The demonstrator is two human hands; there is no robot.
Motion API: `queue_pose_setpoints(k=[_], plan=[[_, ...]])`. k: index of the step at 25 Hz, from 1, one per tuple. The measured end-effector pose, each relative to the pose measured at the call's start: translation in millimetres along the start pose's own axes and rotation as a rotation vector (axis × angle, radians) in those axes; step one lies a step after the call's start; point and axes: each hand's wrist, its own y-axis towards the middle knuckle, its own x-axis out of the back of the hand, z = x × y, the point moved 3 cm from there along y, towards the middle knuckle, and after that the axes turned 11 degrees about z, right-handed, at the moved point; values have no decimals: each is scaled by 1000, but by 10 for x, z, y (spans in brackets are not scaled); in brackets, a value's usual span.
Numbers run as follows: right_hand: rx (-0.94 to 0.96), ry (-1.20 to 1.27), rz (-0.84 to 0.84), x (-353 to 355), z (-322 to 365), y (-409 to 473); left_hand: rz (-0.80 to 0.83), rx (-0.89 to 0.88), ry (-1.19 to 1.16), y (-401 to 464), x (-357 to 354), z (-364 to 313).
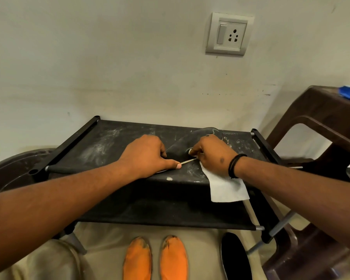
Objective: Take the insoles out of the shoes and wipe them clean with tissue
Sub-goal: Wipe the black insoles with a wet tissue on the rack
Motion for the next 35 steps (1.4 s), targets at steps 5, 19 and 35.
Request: queue_pose_setpoints(k=[5,19,35], plan=[[4,65,10,0,96,96,-2,2,1,4,-1,4],[58,-34,34,-39,317,171,-20,24,22,14,11,30],[36,-155,121,2,446,157,-10,44,41,-43,43,-12]])
